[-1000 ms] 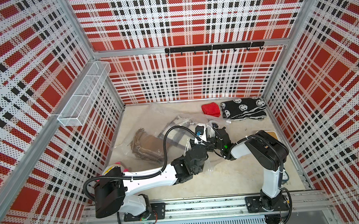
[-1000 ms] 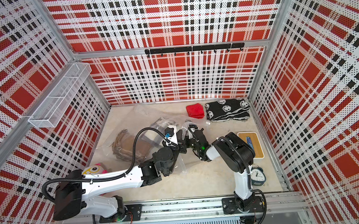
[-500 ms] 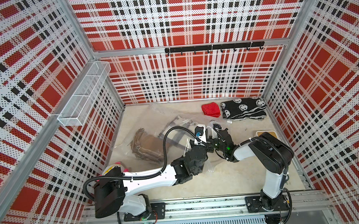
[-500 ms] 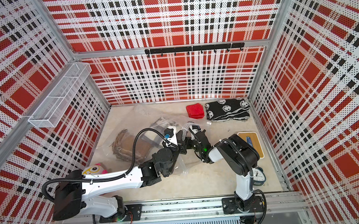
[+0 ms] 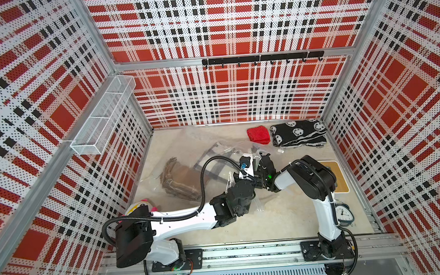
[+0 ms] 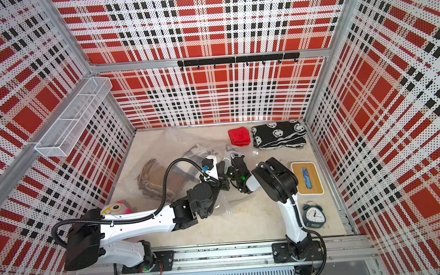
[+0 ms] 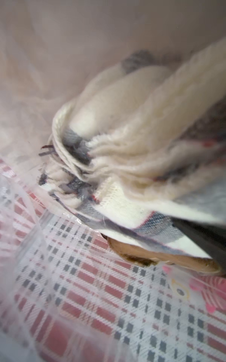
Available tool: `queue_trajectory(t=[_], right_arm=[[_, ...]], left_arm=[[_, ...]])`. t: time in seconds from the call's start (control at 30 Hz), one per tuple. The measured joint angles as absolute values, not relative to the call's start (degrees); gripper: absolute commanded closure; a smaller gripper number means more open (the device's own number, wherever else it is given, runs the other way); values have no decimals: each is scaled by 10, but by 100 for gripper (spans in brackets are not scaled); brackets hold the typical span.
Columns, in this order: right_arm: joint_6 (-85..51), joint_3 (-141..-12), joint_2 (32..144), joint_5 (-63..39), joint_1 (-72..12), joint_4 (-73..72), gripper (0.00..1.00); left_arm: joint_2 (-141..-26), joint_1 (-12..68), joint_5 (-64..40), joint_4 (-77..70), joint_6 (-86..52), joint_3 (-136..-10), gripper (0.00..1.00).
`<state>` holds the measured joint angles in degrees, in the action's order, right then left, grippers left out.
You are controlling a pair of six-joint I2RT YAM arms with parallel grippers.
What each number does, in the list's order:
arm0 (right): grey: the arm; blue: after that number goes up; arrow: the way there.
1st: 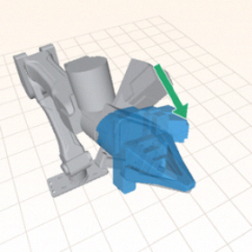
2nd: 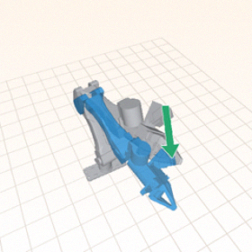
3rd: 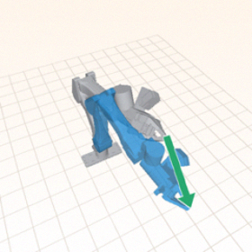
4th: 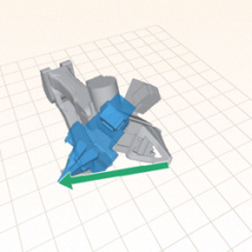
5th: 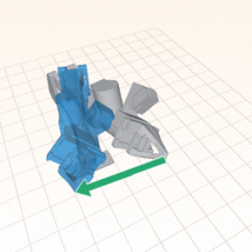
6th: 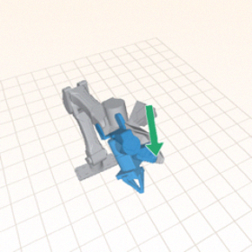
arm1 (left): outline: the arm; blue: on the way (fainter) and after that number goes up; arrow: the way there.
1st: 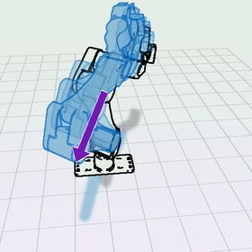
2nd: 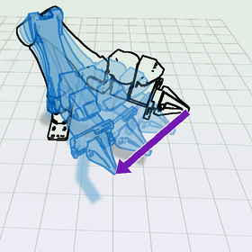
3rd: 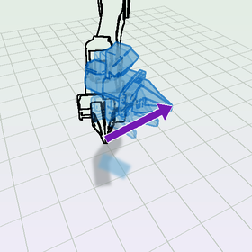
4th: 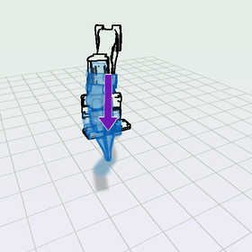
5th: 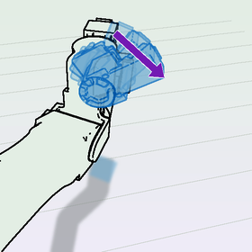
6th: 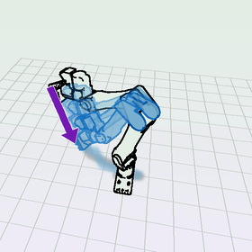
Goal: Take the scarf out of the vacuum bag
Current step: Take out the scarf from the vacuum bag.
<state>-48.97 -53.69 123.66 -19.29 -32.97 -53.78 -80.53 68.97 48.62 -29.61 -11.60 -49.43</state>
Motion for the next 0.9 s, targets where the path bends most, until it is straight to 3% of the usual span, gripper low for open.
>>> queue_trajectory(t=[0.1,0.17,0.9], right_arm=[[-495,-548,1248,-201,-329,-543,92],[-492,-548,1247,-201,-329,-544,100],[-422,-344,1059,-182,-298,-488,100]], left_arm=[[-805,688,488,-296,-120,-494,100],[-805,685,488,-300,-126,-490,100],[-833,628,489,-306,-143,-478,100]])
